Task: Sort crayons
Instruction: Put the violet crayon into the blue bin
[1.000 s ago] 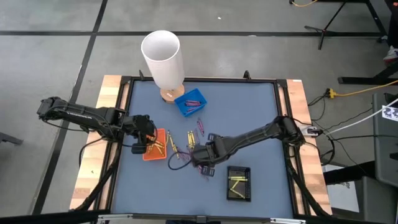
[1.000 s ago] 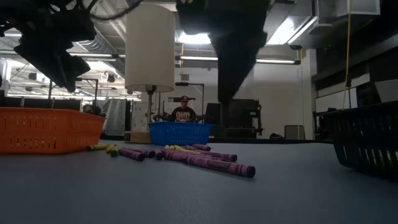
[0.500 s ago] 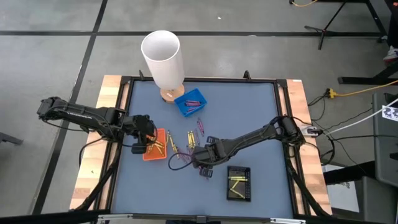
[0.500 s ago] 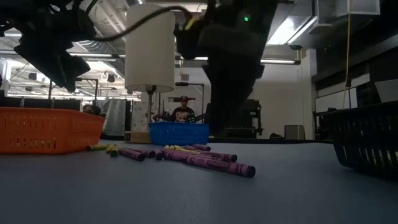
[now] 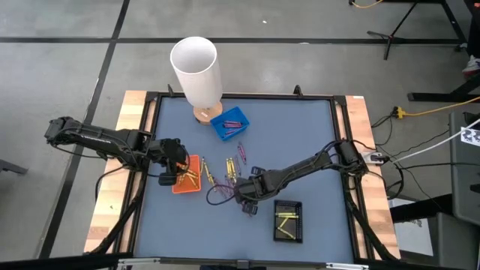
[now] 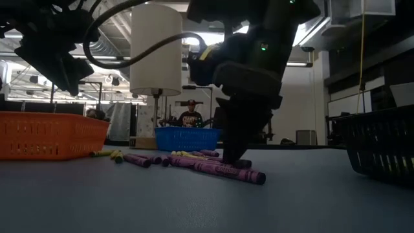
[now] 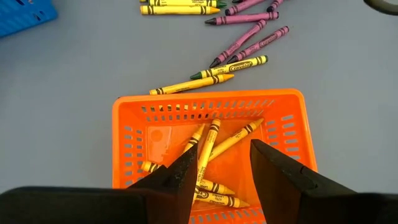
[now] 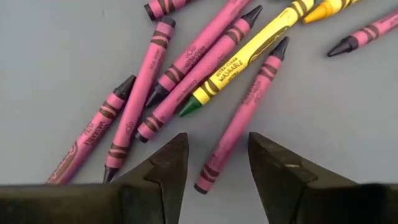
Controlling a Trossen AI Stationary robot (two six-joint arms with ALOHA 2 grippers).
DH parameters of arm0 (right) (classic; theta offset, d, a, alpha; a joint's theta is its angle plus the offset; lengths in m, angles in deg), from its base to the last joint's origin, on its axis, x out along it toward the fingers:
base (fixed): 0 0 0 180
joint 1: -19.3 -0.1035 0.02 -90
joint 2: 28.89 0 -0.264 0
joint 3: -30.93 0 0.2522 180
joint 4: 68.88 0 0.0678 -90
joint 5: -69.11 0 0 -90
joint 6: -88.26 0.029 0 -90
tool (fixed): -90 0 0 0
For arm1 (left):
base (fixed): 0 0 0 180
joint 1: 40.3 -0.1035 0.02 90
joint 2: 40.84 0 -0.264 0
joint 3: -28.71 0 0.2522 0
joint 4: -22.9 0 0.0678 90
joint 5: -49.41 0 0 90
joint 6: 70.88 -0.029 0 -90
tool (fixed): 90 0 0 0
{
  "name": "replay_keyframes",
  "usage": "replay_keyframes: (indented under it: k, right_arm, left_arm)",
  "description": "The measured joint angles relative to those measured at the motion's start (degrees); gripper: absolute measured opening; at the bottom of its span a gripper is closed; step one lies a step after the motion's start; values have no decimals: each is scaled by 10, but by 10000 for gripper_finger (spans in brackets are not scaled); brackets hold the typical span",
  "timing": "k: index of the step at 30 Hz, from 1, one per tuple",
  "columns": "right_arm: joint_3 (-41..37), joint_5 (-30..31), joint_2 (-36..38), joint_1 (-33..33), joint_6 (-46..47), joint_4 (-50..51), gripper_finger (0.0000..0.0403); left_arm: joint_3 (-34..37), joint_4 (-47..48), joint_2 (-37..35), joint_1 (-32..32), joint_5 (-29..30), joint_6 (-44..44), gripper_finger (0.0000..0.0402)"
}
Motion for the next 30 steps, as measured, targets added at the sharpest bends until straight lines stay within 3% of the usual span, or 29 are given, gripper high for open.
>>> replay_keyframes:
  k: [19, 30]
  right_arm:
    - [-2, 1, 0, 0, 17, 0, 167]
    - [-2, 1, 0, 0, 14, -1, 64]
  left_arm:
    - [0, 0, 0, 0, 0, 0, 131]
    - [0, 0, 0, 0, 0, 0, 131]
